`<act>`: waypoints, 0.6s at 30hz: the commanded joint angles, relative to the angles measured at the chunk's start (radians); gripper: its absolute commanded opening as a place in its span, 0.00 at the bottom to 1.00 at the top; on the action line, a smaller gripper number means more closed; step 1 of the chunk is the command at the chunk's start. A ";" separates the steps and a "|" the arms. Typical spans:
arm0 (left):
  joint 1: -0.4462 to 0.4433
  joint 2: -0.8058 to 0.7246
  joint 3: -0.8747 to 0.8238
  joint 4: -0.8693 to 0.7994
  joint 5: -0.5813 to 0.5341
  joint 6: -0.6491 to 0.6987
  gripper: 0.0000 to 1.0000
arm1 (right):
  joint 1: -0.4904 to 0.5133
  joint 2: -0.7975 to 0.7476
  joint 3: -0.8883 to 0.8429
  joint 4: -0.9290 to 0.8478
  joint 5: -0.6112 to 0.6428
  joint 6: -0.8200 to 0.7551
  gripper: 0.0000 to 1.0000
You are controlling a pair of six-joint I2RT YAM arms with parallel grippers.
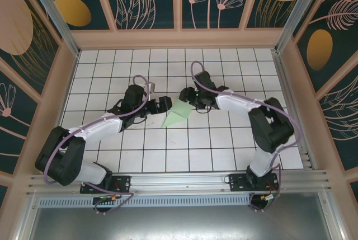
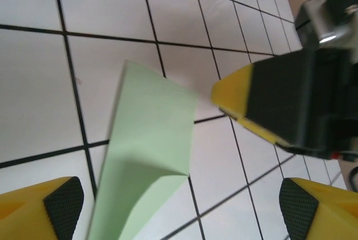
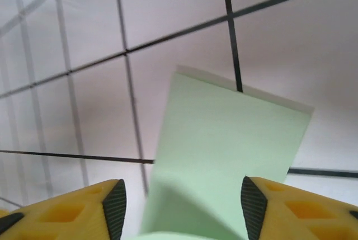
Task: Fold a paper plane with a square sheet of paper (pick it up from the middle)
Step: Third fold the triangle at the center of the table.
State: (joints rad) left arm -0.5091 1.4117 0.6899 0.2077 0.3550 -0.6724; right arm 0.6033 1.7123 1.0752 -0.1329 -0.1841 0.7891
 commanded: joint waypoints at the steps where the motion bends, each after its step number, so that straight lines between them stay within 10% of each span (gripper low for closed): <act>1: 0.001 0.016 -0.023 0.045 0.102 0.029 0.88 | -0.012 -0.083 -0.106 0.099 -0.018 0.082 0.62; 18: -0.005 0.216 -0.013 -0.052 0.165 0.037 0.83 | 0.064 -0.117 -0.301 0.281 -0.030 0.264 0.63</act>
State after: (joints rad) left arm -0.5091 1.6058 0.6804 0.1707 0.4744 -0.6537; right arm 0.6552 1.5967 0.7994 0.0937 -0.2176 1.0161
